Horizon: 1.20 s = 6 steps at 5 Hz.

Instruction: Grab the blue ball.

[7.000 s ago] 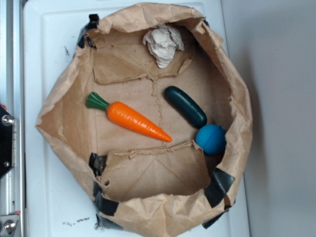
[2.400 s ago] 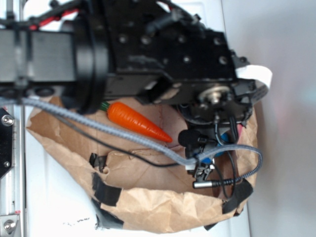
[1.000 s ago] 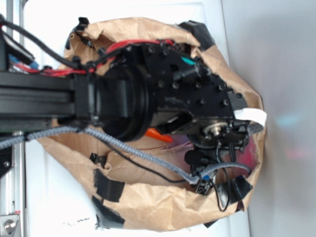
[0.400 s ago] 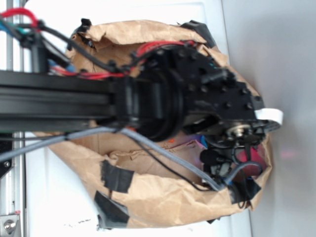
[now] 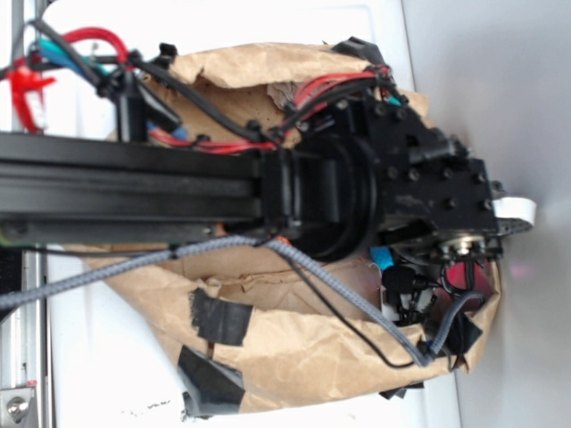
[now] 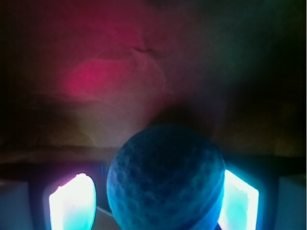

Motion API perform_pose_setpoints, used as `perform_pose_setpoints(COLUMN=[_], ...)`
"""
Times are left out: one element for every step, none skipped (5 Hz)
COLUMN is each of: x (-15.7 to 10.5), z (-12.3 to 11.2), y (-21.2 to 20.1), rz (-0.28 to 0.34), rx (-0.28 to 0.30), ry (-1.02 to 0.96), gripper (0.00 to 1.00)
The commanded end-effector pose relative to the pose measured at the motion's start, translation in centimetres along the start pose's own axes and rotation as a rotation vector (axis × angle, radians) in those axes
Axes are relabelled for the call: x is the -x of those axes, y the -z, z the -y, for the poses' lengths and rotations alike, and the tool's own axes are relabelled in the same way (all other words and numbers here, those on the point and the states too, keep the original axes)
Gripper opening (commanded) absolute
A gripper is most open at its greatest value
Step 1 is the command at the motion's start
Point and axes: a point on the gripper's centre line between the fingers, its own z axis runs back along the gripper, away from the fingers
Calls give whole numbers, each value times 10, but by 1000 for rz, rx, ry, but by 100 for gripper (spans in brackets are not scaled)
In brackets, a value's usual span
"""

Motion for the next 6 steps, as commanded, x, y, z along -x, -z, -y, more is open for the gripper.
perform_pose_setpoints(x=[-23,-17,2,22,33,37], z=[13,11,7,3,1,3], y=[-34,-45,-76,-109,-138,-156], rz=[136,148,171,172,148,104], rx=[11,-8,-28,5,2,-32], ry=[-29,-39,-62,-77,-92,-106], gripper=[0,0,0,0,0,0])
